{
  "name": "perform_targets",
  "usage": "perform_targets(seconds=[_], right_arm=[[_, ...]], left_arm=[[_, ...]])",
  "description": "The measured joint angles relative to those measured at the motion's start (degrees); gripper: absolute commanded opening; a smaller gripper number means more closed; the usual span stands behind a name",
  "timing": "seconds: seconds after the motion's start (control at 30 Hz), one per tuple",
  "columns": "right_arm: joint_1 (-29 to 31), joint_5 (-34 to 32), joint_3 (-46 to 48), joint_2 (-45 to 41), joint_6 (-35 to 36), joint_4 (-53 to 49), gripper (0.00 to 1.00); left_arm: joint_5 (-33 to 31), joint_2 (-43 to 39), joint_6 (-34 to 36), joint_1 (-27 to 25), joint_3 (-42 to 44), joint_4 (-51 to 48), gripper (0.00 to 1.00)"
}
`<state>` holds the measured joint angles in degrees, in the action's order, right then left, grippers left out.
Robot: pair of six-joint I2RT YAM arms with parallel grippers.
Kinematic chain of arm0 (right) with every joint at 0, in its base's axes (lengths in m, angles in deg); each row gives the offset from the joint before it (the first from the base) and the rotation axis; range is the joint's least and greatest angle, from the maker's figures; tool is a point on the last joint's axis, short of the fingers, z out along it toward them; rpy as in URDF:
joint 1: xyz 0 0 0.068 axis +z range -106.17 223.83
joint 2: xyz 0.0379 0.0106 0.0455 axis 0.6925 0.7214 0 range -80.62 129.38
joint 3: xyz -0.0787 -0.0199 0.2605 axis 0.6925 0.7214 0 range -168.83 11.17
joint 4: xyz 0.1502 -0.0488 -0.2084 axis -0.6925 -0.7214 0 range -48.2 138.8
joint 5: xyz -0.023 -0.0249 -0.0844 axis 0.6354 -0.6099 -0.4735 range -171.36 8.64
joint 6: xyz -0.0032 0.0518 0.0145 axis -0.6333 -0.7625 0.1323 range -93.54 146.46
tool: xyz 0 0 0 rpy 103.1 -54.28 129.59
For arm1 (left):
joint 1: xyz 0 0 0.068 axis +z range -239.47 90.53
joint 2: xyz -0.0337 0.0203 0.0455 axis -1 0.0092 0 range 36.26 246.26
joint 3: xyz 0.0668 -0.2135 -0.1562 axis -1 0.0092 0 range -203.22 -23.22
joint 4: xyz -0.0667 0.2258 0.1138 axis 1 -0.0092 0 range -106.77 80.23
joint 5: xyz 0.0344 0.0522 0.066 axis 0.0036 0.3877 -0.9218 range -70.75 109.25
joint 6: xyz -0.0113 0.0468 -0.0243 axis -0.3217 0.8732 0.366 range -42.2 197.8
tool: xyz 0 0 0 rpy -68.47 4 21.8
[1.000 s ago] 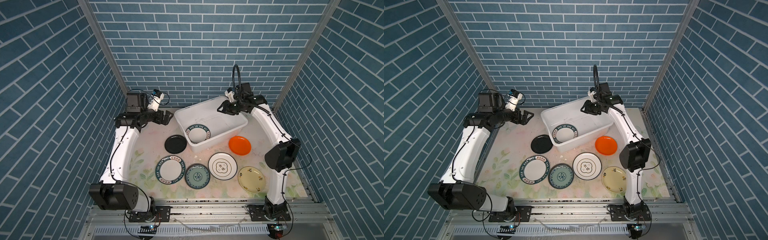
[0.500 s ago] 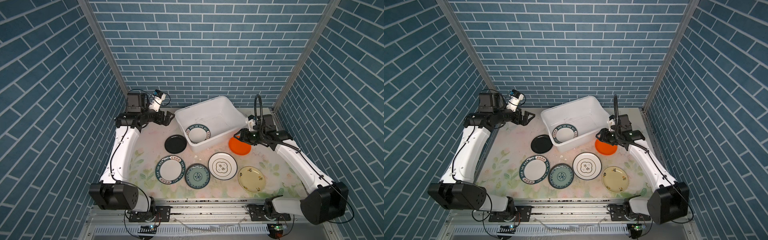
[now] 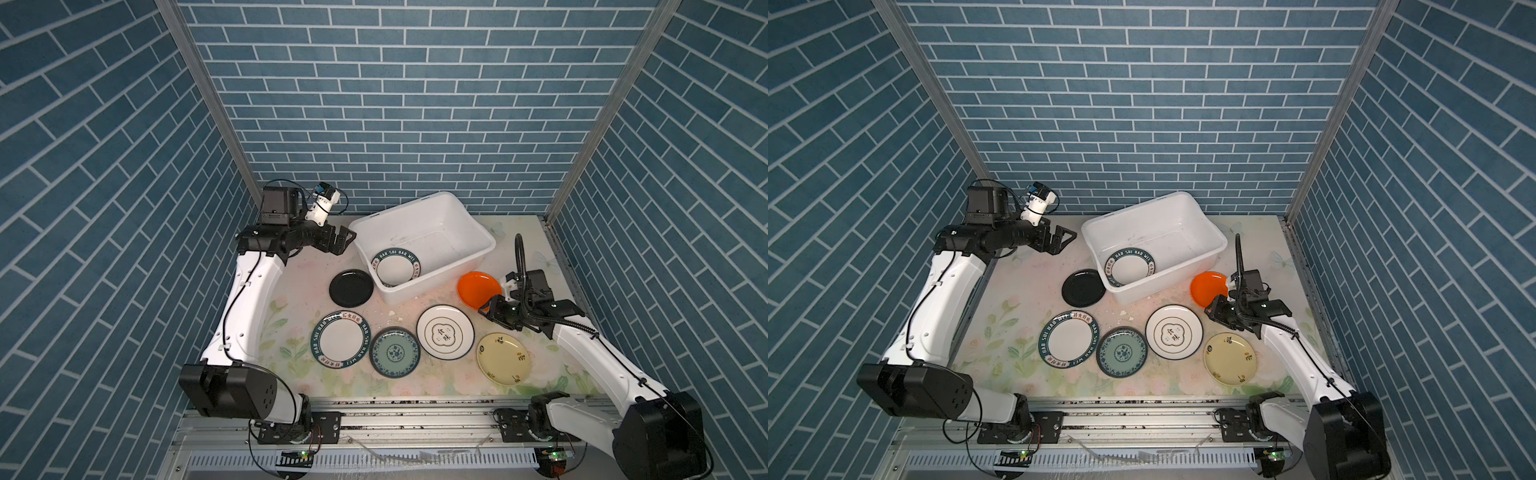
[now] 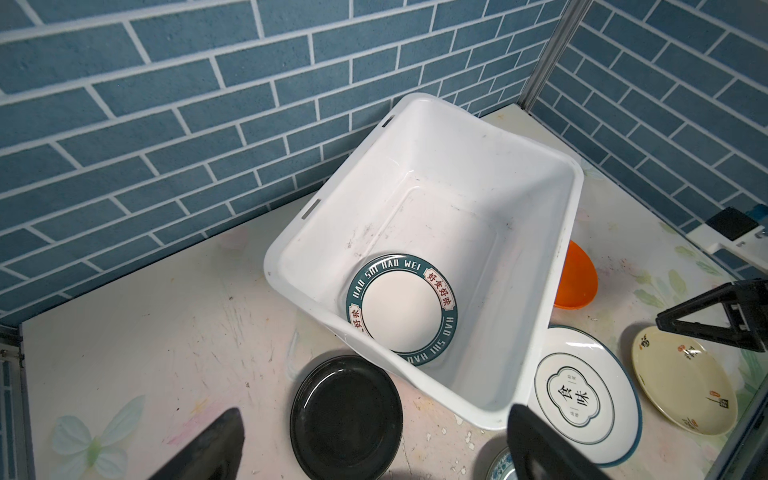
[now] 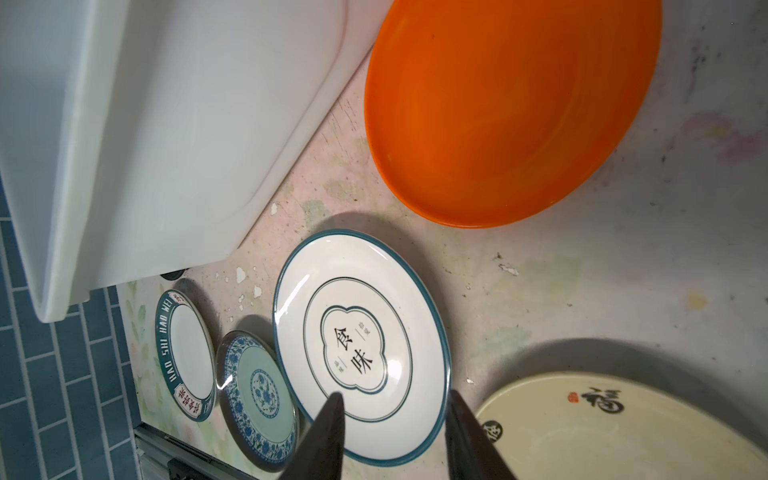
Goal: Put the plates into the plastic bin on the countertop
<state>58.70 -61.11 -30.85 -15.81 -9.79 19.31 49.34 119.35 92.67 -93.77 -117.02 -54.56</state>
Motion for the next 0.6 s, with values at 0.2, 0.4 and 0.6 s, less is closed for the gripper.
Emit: perform_targets(seconds=[0.2, 0.4, 0.6], right_arm=[[-0.55, 2.51, 0.5, 5.6, 0.57, 3.58, 0.37], [-0.7, 6.88, -0.83, 14.38, 2.23, 5.4, 0.37], [-0.7, 9.11, -2.97, 19.47, 4.76, 6.16, 0.37]], left_arm=[[0.09, 0.0, 0.17, -0.61, 0.0, -0.44, 1.0], [1.33, 0.0, 0.17, -0.63, 0.0, -0.92, 1.0], [1.51, 0.0, 0.17, -0.63, 0.0, -1.36, 1.0]])
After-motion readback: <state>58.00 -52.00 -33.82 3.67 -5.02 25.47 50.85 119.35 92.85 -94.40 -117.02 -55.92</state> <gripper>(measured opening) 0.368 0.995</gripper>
